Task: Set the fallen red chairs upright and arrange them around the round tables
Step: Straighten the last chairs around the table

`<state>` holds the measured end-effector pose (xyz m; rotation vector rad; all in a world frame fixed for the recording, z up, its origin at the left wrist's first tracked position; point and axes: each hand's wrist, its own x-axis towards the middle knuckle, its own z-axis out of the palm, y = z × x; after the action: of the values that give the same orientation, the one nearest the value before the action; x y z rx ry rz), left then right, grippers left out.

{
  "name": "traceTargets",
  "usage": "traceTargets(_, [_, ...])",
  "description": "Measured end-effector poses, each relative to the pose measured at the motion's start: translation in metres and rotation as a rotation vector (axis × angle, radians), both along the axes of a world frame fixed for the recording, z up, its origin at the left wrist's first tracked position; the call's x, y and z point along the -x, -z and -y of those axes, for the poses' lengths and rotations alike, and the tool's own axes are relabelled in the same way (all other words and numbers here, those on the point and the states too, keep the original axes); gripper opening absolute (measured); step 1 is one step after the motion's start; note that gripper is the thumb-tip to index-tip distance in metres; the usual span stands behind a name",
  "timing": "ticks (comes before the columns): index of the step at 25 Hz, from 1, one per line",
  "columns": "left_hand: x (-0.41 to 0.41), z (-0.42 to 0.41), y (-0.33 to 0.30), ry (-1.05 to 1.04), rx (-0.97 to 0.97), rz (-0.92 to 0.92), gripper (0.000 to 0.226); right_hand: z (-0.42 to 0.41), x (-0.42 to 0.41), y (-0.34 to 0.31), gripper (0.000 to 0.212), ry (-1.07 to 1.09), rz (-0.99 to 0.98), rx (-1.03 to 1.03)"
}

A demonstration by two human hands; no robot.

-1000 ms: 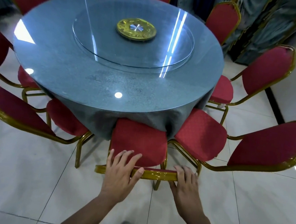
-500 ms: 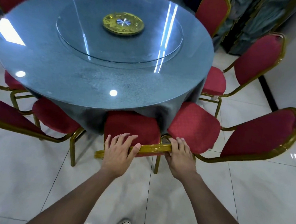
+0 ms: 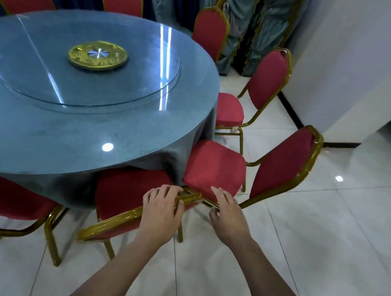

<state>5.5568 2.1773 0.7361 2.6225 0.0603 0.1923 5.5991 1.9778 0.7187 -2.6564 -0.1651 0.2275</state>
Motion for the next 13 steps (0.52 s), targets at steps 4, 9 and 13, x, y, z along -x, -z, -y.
traceTargets(4, [-0.034, 0.065, -0.010, 0.081, 0.016, 0.015, 0.022, 0.064, -0.021, -0.018, 0.055, 0.059, 0.052, -0.030])
traceTargets(9, [-0.080, 0.172, -0.018, 0.107, 0.040, -0.012, 0.024, 0.169, -0.070, -0.033, 0.051, 0.087, 0.141, -0.093])
traceTargets(13, [-0.111, 0.252, -0.020, 0.061, 0.013, -0.047, 0.024, 0.255, -0.114, -0.039, 0.045, 0.078, 0.164, -0.115])
